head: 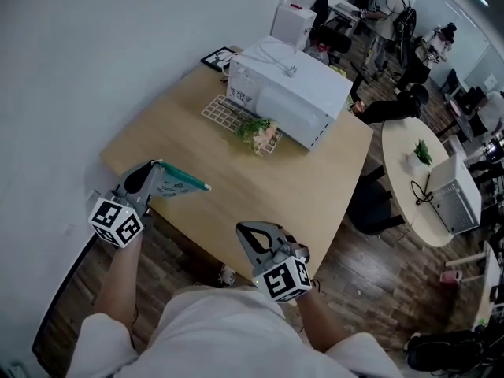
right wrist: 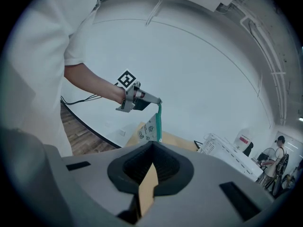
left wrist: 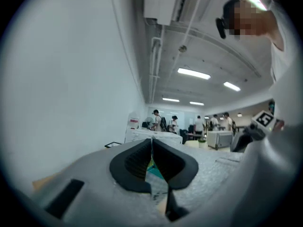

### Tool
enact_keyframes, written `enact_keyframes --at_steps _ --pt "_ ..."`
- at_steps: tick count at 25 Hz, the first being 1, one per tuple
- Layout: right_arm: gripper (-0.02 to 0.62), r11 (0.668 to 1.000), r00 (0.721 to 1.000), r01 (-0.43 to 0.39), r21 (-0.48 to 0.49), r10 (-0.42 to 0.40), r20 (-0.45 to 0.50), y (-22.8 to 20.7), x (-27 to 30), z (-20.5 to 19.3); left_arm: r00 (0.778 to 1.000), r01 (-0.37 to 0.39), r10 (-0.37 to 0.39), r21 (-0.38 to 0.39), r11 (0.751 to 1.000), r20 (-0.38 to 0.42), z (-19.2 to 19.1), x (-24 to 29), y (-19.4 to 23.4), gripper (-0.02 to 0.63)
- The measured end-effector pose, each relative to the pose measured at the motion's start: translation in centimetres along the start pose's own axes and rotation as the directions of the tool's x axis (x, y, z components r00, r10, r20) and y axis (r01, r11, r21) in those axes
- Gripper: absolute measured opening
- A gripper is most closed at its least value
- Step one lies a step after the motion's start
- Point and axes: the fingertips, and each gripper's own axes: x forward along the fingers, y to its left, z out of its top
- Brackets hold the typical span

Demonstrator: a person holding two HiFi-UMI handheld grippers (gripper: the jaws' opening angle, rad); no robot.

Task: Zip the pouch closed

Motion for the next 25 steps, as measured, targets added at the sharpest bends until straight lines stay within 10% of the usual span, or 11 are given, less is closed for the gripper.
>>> enact_keyframes --at_steps 25 --pt "0.002 0.987 0.999 0.026 0.156 -0.032 0.033 -1.3 3.0 1.3 0.999 -0.018 0.018 -0.008 1.0 0.047 0.9 -2.4 -1.3 0.025"
